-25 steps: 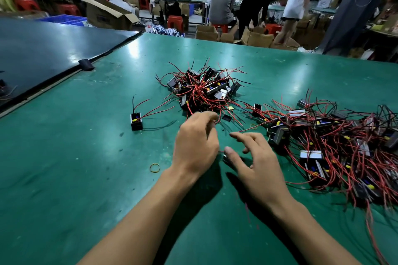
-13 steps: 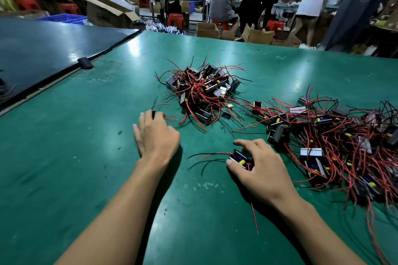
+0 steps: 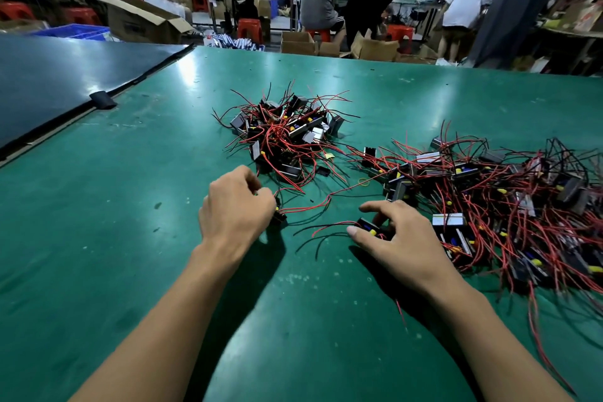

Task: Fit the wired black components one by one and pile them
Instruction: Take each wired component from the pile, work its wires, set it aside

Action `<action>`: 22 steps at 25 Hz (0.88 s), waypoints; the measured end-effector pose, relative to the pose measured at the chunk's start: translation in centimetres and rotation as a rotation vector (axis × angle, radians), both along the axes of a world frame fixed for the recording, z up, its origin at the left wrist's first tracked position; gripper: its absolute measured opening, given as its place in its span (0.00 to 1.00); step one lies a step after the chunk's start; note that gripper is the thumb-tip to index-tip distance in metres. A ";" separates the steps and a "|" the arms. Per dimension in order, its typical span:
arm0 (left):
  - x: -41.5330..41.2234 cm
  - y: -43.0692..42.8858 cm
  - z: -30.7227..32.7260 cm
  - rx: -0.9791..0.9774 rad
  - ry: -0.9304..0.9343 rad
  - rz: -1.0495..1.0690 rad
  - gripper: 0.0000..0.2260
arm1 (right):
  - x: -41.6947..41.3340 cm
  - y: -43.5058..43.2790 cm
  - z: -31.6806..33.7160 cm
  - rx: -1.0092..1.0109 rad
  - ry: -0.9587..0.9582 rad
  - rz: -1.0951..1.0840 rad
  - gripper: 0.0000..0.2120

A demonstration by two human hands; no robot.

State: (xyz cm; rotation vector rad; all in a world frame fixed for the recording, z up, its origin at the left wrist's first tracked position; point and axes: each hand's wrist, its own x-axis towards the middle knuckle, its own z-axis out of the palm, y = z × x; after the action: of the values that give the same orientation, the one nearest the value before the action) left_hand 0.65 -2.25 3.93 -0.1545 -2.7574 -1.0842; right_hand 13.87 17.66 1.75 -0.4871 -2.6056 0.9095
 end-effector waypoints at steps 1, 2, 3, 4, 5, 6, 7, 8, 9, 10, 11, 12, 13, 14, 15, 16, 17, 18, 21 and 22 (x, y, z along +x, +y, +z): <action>-0.3 -0.1 -0.3 -0.002 -0.035 -0.014 0.08 | 0.1 -0.1 0.1 0.001 0.006 0.030 0.19; -0.4 -0.2 -0.6 0.007 -0.069 -0.047 0.11 | 0.2 -0.3 0.2 0.011 0.009 0.068 0.17; -0.7 -0.1 -0.8 0.029 -0.088 -0.087 0.12 | 0.2 -0.4 0.2 0.035 0.009 0.105 0.15; -0.9 -0.1 -0.8 0.054 -0.095 -0.129 0.11 | 0.1 -0.6 0.1 0.072 0.003 0.132 0.13; -1.0 0.0 -0.7 0.072 -0.110 -0.171 0.10 | 0.1 -0.7 0.0 0.115 -0.004 0.141 0.11; -1.0 0.1 -0.6 0.088 -0.144 -0.210 0.10 | 0.0 -0.7 -0.1 0.156 -0.007 0.131 0.09; -1.0 0.0 -0.4 0.113 -0.196 -0.256 0.11 | 0.0 -0.7 -0.1 0.187 -0.004 0.114 0.09; -0.9 -0.1 -0.1 0.146 -0.258 -0.306 0.11 | 0.1 -0.6 -0.1 0.214 0.002 0.100 0.10; -0.9 -0.2 0.1 0.180 -0.318 -0.353 0.11 | 0.1 -0.5 0.0 0.239 0.003 0.100 0.11; -0.8 -0.3 0.4 0.199 -0.369 -0.393 0.12 | 0.2 -0.3 0.2 0.261 -0.005 0.115 0.11; -0.6 -0.4 0.6 0.205 -0.408 -0.432 0.13 | 0.3 -0.2 0.3 0.273 -0.020 0.141 0.11; -0.5 -0.5 0.9 0.207 -0.438 -0.474 0.13 | 0.3 -0.2 0.4 0.269 -0.034 0.166 0.11; -0.3 -0.5 1.2 0.215 -0.465 -0.521 0.14 | 0.2 -0.2 0.4 0.246 -0.036 0.177 0.11; -0.1 -0.5 1.4 0.224 -0.486 -0.568 0.15 | 0.2 -0.2 0.4 0.208 -0.021 0.172 0.11; 0.1 -0.4 1.5 0.232 -0.500 -0.608 0.15 | 0.1 -0.1 0.3 0.167 0.002 0.149 0.11; 0.3 -0.2 1.5 0.238 -0.502 -0.638 0.14 | 0.1 0.0 0.3 0.135 0.022 0.122 0.11; 0.5 0.0 1.4 0.238 -0.493 -0.662 0.10 | 0.2 0.2 0.2 0.116 0.025 0.101 0.10; 0.7 0.1 1.3 0.229 -0.478 -0.686 0.06 | 0.2 0.3 0.2 0.108 0.017 0.090 0.09; 0.7 0.2 0.6 0.200 -0.435 -0.747 0.01 | 0.4 0.4 0.1 0.105 -0.017 0.069 0.07; 0.6 0.2 0.4 0.214 -0.423 -0.732 0.01 | 0.3 0.4 0.1 0.099 -0.016 0.063 0.06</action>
State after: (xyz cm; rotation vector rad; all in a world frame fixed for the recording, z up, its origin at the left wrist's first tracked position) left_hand 1.24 -2.10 4.33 -1.0846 -2.9773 -1.7387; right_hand 14.22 18.10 1.82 -0.3896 -2.6783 0.7942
